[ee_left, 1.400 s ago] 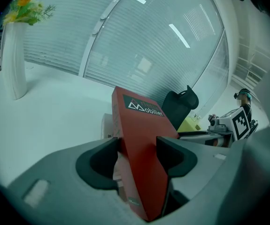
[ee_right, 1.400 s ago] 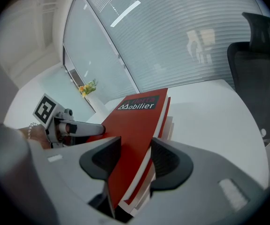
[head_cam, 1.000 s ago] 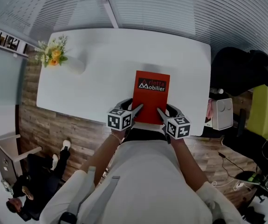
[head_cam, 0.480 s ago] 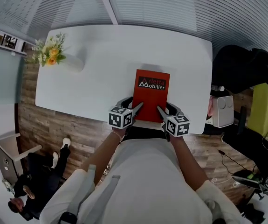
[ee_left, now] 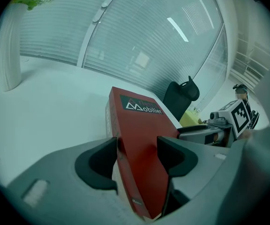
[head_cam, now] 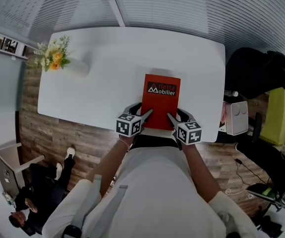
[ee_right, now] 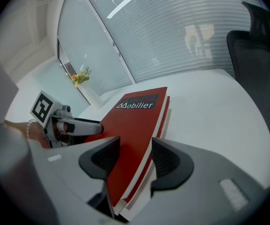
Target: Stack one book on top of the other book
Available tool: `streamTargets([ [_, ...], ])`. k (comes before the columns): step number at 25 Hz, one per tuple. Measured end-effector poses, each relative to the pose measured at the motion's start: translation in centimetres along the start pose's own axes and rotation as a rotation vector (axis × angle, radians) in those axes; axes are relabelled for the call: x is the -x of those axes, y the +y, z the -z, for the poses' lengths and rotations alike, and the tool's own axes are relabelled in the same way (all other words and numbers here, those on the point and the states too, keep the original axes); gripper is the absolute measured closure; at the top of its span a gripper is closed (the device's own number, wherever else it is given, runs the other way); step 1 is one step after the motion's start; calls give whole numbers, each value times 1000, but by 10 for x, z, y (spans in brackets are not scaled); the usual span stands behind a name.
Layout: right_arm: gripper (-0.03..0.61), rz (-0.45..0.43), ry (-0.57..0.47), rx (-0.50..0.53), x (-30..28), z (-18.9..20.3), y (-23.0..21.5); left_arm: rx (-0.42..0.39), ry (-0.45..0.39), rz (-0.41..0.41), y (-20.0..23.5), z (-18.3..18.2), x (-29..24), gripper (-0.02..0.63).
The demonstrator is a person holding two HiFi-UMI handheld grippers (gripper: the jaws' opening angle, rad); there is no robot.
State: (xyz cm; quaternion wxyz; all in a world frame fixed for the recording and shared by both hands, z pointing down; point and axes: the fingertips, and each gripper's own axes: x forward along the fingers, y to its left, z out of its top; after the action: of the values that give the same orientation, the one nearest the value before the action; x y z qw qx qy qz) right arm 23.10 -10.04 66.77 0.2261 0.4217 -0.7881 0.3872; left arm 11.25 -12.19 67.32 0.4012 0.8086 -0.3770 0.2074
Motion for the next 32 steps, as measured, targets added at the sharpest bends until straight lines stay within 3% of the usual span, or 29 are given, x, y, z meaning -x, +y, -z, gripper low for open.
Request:
streamTargets([
  [8,371,45,-74,64,16,-27,-7,-16,-60,-25,1,-21,16,330],
  [15,395,53,-159,156,35,-63,2,-36,-151,-29,-7,-54,35,357],
  [20,416,58,-222,222,52,-90,12,-73,-243,-10,-24,-89,53,407],
  [26,445,62,-295,280,76,-119,24,-189,-342,-11,-49,-125,77,457],
  [32,475,58,-382,312,107,-152,41,-221,-443,15,-72,-158,103,527],
])
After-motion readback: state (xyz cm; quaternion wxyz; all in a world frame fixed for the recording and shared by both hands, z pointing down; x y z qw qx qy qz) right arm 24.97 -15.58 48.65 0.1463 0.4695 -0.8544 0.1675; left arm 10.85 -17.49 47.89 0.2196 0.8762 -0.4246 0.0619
